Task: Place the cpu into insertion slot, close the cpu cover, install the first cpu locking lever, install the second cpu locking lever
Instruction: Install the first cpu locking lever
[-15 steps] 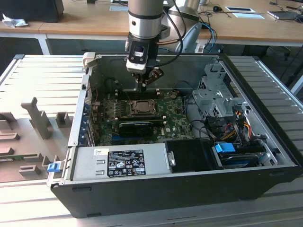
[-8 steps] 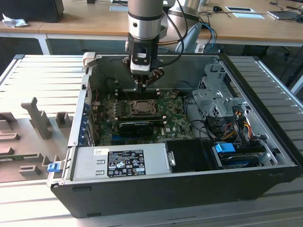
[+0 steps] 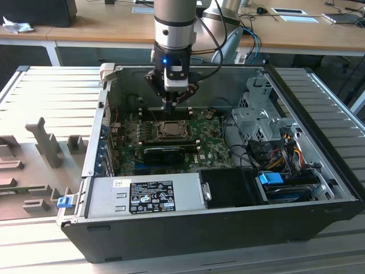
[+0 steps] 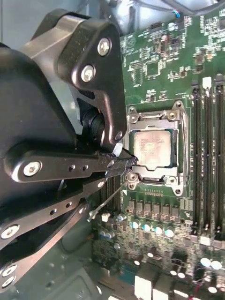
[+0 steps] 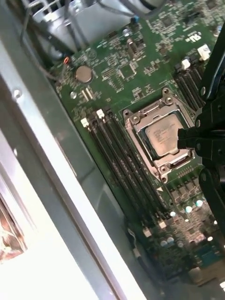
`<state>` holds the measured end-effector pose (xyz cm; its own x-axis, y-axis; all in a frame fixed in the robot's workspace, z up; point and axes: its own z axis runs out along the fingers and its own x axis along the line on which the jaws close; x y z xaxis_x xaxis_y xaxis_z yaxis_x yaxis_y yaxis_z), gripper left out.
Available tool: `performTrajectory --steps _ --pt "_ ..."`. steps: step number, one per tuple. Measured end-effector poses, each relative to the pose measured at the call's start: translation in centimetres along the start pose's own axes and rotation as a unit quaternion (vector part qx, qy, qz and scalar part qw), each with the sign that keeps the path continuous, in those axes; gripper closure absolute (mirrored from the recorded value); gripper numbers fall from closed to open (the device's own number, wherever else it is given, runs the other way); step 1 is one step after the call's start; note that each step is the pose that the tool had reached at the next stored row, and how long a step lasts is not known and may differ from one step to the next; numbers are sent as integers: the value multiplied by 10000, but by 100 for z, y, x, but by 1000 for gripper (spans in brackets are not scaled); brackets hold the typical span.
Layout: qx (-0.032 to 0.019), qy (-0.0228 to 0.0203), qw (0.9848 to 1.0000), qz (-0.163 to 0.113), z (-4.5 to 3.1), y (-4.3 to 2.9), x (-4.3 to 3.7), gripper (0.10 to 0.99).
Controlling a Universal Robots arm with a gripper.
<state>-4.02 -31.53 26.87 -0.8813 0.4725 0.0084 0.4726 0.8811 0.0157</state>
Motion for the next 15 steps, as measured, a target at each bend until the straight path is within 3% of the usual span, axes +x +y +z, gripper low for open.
performTrajectory --steps 4,8,10,13,14,15 --pt "3 7 9992 -397 0 0 0 980" --pt "6 12 9973 -741 0 0 0 980" --pt "9 17 9943 -1066 0 0 0 980" --pt "11 21 9913 -1314 0 0 0 980" --pt "12 24 9886 -1508 0 0 0 980" --pt "13 25 9869 -1612 0 0 0 980"
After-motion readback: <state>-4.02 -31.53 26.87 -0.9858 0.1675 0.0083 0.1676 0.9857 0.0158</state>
